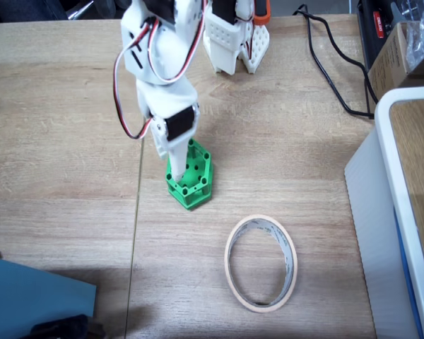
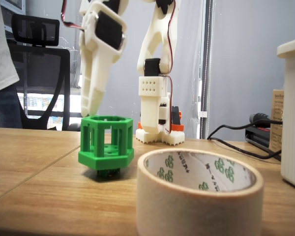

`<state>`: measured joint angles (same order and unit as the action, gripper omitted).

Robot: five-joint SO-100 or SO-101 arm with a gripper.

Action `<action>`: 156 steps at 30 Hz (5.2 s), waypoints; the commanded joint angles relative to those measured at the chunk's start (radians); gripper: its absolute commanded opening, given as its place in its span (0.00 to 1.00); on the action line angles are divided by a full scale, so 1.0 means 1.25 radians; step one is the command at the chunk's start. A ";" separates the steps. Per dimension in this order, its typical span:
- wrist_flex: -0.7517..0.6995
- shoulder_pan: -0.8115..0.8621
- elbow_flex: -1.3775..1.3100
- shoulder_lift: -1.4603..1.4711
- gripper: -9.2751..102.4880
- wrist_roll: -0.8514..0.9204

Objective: Grasp a component and put it in the bin.

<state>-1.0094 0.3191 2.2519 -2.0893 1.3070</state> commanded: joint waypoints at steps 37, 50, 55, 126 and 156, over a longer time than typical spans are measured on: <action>-0.168 -0.021 -0.007 -0.065 0.23 -0.002; -0.168 -0.021 -0.015 0.034 0.23 -0.002; -0.168 -0.021 -0.010 0.036 0.23 -0.002; -0.180 -0.362 -0.632 0.265 0.08 -0.195; -0.182 -0.443 -0.623 0.374 0.08 -0.270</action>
<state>-1.2333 -0.2316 1.5278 -1.6061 0.9756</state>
